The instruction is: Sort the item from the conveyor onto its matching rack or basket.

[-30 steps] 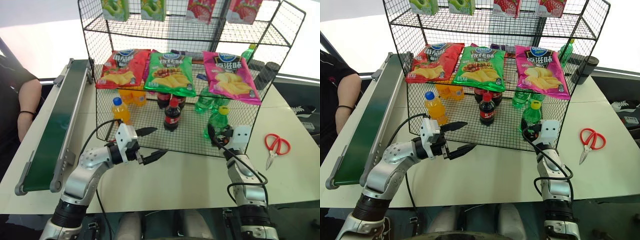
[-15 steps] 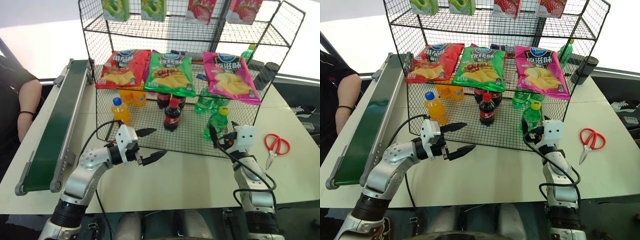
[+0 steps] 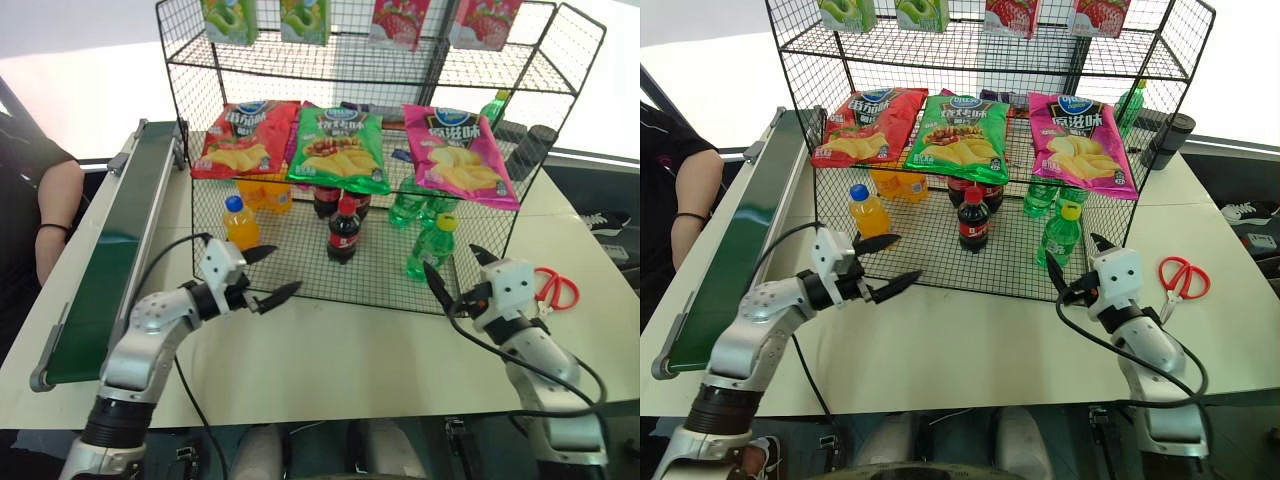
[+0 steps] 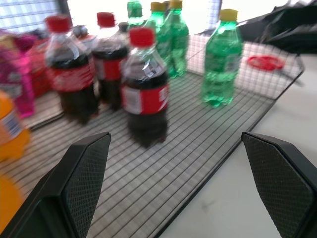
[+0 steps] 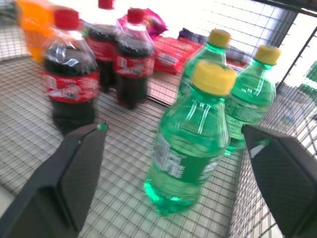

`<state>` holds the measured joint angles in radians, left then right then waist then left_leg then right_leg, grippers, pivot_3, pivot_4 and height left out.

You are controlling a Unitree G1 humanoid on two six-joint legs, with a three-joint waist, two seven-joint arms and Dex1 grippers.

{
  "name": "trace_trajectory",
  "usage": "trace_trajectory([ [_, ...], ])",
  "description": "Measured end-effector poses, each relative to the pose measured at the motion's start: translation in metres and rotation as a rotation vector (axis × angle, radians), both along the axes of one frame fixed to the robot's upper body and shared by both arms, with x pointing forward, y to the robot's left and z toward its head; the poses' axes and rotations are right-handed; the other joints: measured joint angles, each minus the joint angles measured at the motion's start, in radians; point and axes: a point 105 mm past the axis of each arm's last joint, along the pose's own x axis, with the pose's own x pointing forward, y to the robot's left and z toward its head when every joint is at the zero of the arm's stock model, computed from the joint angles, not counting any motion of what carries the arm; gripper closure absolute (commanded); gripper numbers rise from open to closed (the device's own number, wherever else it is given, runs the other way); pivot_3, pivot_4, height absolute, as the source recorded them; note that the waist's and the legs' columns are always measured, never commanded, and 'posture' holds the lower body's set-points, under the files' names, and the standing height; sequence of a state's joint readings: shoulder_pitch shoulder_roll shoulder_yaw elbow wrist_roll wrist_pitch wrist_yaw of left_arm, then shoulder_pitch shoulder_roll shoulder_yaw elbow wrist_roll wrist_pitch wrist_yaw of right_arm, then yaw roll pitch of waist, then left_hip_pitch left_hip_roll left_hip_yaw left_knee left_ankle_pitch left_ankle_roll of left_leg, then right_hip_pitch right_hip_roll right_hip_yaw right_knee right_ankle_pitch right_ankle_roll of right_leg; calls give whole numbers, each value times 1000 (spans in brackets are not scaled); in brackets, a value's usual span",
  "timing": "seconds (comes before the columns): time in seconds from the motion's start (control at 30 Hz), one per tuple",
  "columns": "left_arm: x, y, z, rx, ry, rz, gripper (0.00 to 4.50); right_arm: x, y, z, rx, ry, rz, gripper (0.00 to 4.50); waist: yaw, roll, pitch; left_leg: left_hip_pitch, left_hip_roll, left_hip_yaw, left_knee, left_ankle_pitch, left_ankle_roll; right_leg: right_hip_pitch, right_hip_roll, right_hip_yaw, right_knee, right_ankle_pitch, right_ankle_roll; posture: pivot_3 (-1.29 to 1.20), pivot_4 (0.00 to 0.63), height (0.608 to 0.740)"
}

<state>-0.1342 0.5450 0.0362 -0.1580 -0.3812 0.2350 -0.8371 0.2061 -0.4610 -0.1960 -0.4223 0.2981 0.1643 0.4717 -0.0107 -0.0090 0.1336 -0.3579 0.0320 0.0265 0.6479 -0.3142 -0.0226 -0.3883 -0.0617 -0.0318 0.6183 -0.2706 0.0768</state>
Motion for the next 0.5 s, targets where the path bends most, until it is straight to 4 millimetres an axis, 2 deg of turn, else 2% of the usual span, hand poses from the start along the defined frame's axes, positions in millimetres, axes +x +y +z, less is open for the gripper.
trace_trajectory([
  [0.1, -3, 27, -7, 48, 33, 66, 0, -18, -8, -4, 5, 74, 61, 20, 1, 0, 0, 0, 0, 0, 0, 0, 0, 0, 0, 0, 0, 0, 0, 0, 150, 740],
  [0.2, -6, 56, -13, 71, 71, 147, 0, -33, -23, -5, 3, 121, 59, 20, 2, -1, 0, 1, 0, 0, 0, 0, 0, 0, -1, 0, 0, 0, -1, 0, 150, 740],
  [0.37, -12, 75, -19, 62, 99, 215, 0, -40, -36, -2, -9, 130, 38, 20, 3, -1, 0, 1, 0, 1, 0, 0, 0, 1, -2, 1, 0, -1, -2, 0, 150, 740],
  [0.5, -14, 79, -23, 57, 122, 236, 0, -41, -41, 3, -7, 117, 28, 20, 3, -1, 0, 1, 0, 1, 0, 0, 0, 0, -2, 1, 0, -1, -2, 0, 150, 740],
])
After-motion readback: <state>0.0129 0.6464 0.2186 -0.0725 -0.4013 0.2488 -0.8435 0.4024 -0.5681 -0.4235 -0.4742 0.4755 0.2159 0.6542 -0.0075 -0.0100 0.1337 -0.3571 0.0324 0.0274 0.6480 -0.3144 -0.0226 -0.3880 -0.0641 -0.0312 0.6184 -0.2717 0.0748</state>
